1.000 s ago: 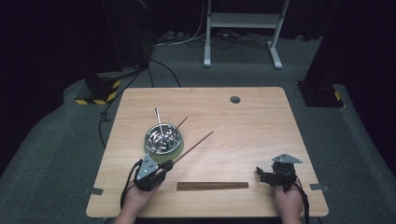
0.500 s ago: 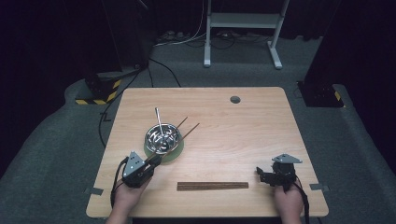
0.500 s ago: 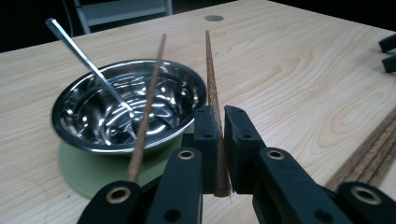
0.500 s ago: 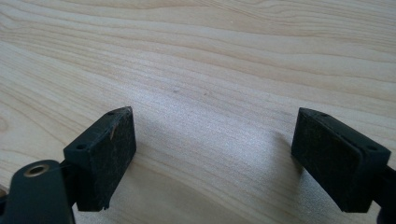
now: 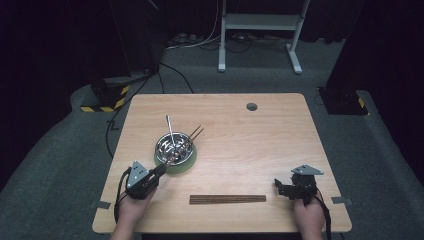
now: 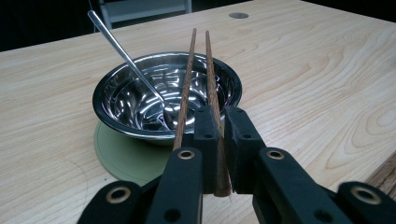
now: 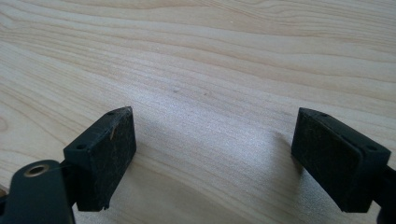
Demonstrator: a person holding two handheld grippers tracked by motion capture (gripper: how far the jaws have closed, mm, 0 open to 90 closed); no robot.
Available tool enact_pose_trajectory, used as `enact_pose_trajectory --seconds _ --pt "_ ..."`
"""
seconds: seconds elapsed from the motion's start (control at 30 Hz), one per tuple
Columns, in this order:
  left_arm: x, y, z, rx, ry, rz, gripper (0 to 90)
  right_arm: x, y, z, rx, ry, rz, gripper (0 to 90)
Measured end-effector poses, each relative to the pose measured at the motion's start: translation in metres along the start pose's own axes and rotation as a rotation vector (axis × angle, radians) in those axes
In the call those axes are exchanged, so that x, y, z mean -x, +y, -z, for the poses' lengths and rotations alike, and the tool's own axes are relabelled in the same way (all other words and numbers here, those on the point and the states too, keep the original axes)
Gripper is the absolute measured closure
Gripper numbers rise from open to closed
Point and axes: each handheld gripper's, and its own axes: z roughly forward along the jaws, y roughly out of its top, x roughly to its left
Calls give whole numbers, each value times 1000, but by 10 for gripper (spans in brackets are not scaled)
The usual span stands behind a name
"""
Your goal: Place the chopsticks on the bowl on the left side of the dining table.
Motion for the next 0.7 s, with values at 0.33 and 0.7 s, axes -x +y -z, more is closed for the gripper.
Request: enact_pose_trajectory --seconds 0.33,0.7 --pt "-3 -2 -3 -5 15 -6 835 0 0 0 0 0 0 134" --pt "-3 -5 -8 -34 19 -40 834 0 0 0 0 0 0 134"
